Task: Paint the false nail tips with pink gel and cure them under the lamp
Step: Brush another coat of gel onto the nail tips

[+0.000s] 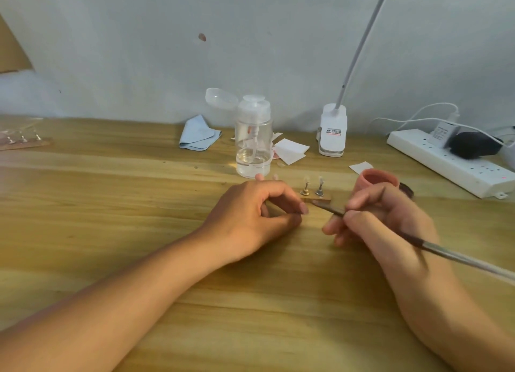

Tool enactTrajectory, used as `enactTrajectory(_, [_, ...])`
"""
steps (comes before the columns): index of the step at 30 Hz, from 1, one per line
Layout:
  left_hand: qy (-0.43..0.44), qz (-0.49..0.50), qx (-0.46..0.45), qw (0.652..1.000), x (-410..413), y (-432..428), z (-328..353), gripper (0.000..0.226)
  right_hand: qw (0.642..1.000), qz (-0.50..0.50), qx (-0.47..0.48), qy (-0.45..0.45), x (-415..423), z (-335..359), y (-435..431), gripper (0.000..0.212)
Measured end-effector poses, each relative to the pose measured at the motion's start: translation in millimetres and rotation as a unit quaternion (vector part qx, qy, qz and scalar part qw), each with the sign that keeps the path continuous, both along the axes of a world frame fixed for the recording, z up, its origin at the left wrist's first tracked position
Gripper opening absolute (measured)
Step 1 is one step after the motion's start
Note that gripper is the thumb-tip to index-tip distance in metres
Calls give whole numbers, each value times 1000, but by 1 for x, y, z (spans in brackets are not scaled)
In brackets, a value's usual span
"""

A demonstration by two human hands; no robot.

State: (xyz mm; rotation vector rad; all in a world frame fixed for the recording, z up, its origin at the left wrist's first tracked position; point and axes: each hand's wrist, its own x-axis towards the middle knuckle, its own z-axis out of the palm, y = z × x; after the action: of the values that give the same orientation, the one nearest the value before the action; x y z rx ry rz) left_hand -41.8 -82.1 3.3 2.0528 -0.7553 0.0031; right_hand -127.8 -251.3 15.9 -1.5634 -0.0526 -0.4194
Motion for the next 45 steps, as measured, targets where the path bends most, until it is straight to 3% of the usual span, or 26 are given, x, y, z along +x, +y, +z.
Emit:
enactTrajectory(17, [10,28,24,999,-8,-4,7,9,994,-12,-94,45,-4,2,4,15])
enactTrajectory(36, [3,31,28,999,-7,-4,7,11,995,-9,-92,26,-2,-2,2,20])
enactTrajectory(45, [5,23,20,1000,-8,-4,5,14,996,-23,-79,24,1,-4,0,9])
